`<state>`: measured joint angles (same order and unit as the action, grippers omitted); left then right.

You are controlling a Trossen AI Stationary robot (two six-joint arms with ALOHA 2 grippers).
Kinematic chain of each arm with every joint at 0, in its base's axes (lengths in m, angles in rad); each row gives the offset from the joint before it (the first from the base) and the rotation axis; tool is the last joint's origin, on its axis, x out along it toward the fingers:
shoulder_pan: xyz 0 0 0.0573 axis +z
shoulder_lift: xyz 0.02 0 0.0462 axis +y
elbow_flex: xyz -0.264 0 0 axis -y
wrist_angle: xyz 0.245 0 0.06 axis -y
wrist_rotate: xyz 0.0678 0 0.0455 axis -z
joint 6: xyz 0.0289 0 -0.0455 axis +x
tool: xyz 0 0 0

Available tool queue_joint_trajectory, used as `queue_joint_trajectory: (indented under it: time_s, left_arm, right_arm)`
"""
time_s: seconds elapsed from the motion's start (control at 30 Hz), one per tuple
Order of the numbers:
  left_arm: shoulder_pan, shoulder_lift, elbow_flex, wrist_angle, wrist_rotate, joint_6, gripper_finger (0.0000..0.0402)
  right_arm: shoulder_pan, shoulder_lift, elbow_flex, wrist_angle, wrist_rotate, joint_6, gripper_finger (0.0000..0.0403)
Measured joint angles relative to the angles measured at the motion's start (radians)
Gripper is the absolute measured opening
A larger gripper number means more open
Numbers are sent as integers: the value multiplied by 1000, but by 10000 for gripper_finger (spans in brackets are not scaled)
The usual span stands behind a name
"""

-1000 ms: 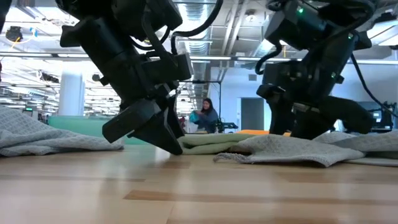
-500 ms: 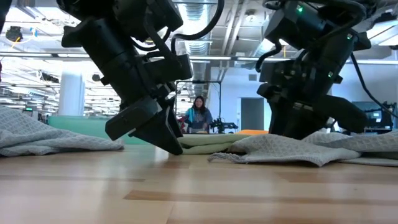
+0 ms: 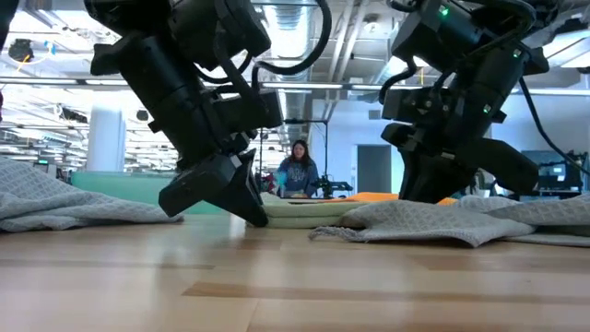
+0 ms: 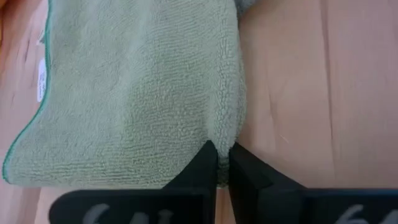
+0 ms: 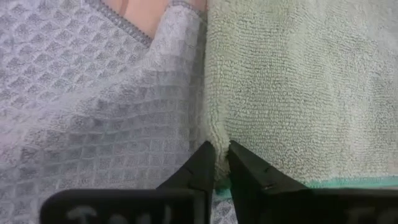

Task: Fold microfiber towels
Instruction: Put the folded green towel into the bin

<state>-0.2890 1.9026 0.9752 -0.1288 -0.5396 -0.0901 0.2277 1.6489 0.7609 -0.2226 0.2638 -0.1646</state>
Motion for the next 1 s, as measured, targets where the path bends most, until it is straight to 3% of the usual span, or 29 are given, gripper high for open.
queue_joint_trajectory:
  time_s: [0.27, 0.57, 0.77, 1.0]
  left_arm:
    - [5, 0, 57, -102, 2, -39, 5]
    - [21, -3, 125, -250, 1, -162, 3]
    - [21, -15, 185, -413, -62, -221, 2]
    - [21, -126, 203, -612, -135, -390, 1]
  right_arm:
    - [1, 0, 43, -49, -3, 34, 10]
    - [1, -1, 125, -125, -4, 60, 7]
    - [-11, -2, 171, -145, -3, 58, 9]
    - [-37, -2, 231, -144, 2, 6, 6]
